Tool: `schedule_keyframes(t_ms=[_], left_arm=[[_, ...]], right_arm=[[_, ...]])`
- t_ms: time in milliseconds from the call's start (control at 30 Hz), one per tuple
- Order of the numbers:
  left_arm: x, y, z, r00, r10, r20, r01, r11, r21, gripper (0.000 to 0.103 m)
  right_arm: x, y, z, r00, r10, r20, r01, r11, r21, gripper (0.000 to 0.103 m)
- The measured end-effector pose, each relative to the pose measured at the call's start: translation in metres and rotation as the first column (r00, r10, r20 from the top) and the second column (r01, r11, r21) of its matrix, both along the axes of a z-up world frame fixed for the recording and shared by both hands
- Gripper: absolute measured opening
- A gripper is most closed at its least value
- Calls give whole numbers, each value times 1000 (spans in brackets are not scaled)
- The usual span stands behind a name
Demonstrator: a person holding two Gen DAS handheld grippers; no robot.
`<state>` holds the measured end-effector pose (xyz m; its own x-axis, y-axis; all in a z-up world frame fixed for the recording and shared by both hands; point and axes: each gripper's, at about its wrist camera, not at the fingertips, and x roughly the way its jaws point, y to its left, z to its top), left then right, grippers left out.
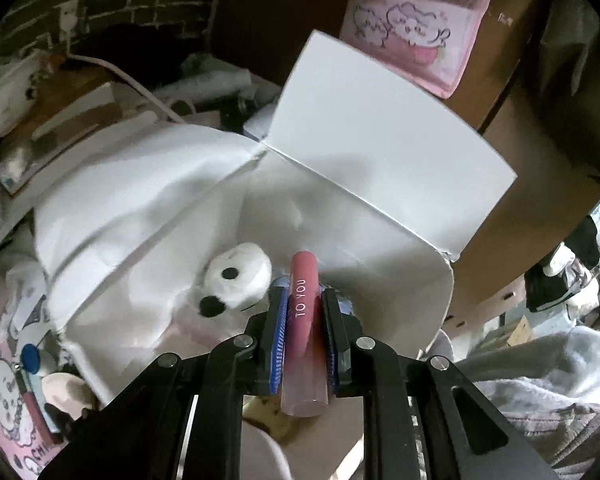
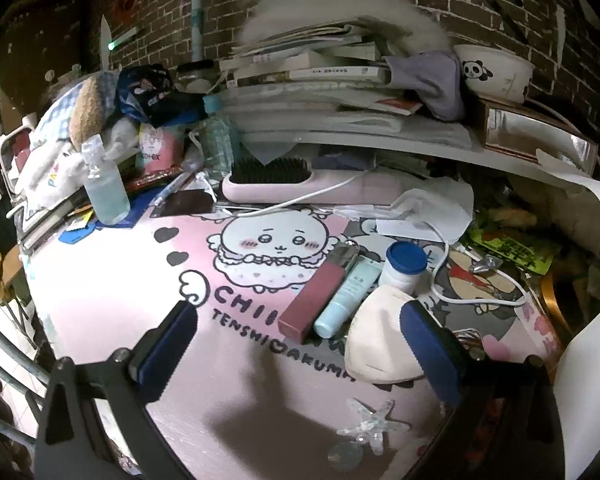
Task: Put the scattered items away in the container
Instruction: 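Lift and carry the pink lipstick into the white box, then open the left gripper to drop the lipstick in the box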
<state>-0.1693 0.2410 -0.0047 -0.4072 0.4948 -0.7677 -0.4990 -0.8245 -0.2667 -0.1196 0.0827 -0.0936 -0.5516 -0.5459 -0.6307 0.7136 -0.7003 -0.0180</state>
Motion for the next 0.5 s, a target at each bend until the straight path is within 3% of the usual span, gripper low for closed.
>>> schedule_keyframes(t_ms=[433,500], left_arm=[[-17,25,-15,1000,-17,24,19,997,-79,13],[-18,25,-14,1000,-13,16,15,996,-84,26]], right_arm=[[-8,13,2,1000,-9,24,9,1000,-17,101],[-10,14,2,1000,-13,26,13,1000,-17,101]])
